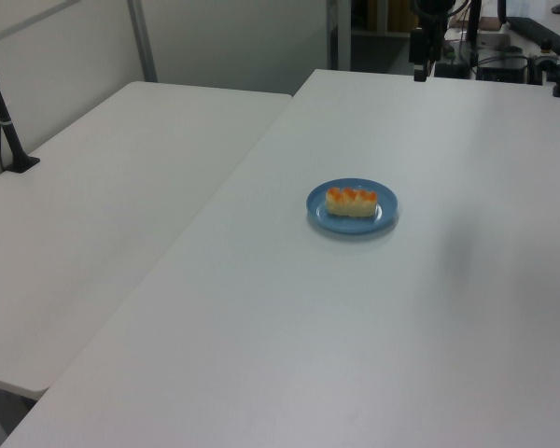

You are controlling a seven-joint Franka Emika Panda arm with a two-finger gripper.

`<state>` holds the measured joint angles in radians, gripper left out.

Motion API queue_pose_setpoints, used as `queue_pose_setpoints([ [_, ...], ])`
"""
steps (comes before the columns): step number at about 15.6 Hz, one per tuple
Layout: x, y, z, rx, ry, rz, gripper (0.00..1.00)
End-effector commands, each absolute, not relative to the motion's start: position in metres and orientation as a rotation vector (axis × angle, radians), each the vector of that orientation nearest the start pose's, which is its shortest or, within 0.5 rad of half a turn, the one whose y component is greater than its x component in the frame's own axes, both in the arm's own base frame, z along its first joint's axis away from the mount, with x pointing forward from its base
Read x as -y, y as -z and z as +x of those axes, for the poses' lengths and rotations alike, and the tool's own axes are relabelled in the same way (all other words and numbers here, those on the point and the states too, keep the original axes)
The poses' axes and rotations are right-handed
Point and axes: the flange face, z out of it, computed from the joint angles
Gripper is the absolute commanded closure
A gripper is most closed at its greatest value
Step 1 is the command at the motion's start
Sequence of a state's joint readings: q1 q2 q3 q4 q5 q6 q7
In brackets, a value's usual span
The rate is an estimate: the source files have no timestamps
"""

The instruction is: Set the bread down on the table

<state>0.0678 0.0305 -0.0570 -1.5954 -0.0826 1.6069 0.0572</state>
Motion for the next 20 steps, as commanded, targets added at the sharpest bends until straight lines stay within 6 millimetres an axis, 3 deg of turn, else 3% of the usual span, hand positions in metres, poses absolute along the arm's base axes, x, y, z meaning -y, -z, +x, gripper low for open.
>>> queue_pose_setpoints([
  [1, 0.001, -0.603, 0.559, -0.026, -0.050, -3.207, 0.00],
  [16, -0.010, -0.579, 0.586, 0.127, 0.033, -3.182, 0.00],
  [20, -0.016, -0.552, 0.600, 0.147, -0.018, -3.184, 0.00],
])
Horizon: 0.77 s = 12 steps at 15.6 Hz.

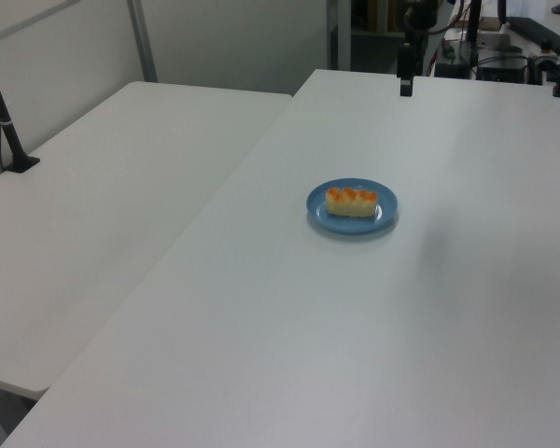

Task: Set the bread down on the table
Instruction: 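Lower the open gripper down onto the bread on the blue plate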

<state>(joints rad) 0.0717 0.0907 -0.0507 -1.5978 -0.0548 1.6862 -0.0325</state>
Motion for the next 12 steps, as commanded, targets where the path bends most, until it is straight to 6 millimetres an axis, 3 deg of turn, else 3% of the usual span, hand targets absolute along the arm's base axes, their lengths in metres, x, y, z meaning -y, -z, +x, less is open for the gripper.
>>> queue_pose_setpoints([
  [1, -0.017, -0.546, 0.603, 0.148, -0.020, -3.184, 0.00],
  [7, -0.037, -0.510, 0.620, 0.202, -0.043, -3.187, 0.00],
  [9, -0.050, -0.492, 0.628, 0.238, -0.050, -3.194, 0.00],
  [12, -0.052, -0.457, 0.644, 0.236, -0.037, -3.199, 0.00],
])
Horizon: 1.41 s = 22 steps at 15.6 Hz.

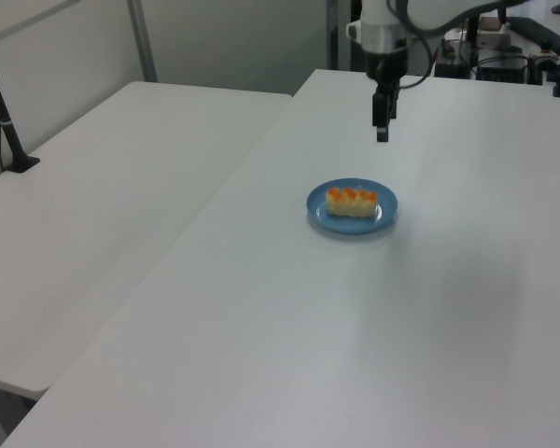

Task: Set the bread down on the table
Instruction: 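Lower the open gripper down onto the bread on the blue plate, then close the gripper around the orange-topped bread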

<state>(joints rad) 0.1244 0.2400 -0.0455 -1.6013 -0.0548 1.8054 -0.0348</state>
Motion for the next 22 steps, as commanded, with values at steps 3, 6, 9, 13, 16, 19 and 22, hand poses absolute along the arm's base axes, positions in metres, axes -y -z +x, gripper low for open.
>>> queue_pose_setpoints([
  [3, -0.051, -0.419, 0.656, 0.251, -0.067, -3.208, 0.00],
  [6, -0.049, -0.385, 0.668, 0.290, -0.057, -3.247, 0.00],
  [9, -0.046, -0.359, 0.676, 0.293, -0.048, -3.248, 0.00],
  [13, -0.049, -0.339, 0.684, 0.280, 0.003, -3.245, 0.00],
  [16, -0.052, -0.328, 0.684, 0.262, -0.017, -3.242, 0.00],
  [19, -0.053, -0.317, 0.685, 0.226, -0.023, -3.246, 0.15],
  [22, -0.057, -0.320, 0.689, 0.213, 0.040, -3.234, 0.54],
])
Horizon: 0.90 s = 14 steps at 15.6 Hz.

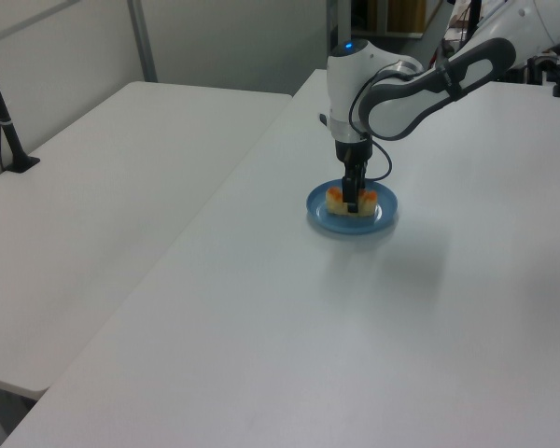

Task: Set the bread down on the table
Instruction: 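Close the gripper around the orange-topped bread, then lift the bread and carry it off the plate beside it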

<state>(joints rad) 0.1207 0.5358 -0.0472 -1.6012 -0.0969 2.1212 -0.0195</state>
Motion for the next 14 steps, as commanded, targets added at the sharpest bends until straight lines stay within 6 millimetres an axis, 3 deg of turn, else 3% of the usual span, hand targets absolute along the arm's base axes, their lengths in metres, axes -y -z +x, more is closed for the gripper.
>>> queue_pose_setpoints([
  [1, -0.057, -0.320, 0.689, 0.199, 0.038, -3.235, 0.62],
  [3, -0.065, -0.321, 0.688, 0.182, 0.042, -3.229, 0.70],
  [7, -0.076, -0.345, 0.683, 0.198, 0.048, -3.221, 0.71],
  [10, -0.107, -0.369, 0.673, 0.210, 0.035, -3.197, 0.71],
  [14, -0.170, -0.388, 0.659, 0.218, 0.046, -3.164, 0.70],
])
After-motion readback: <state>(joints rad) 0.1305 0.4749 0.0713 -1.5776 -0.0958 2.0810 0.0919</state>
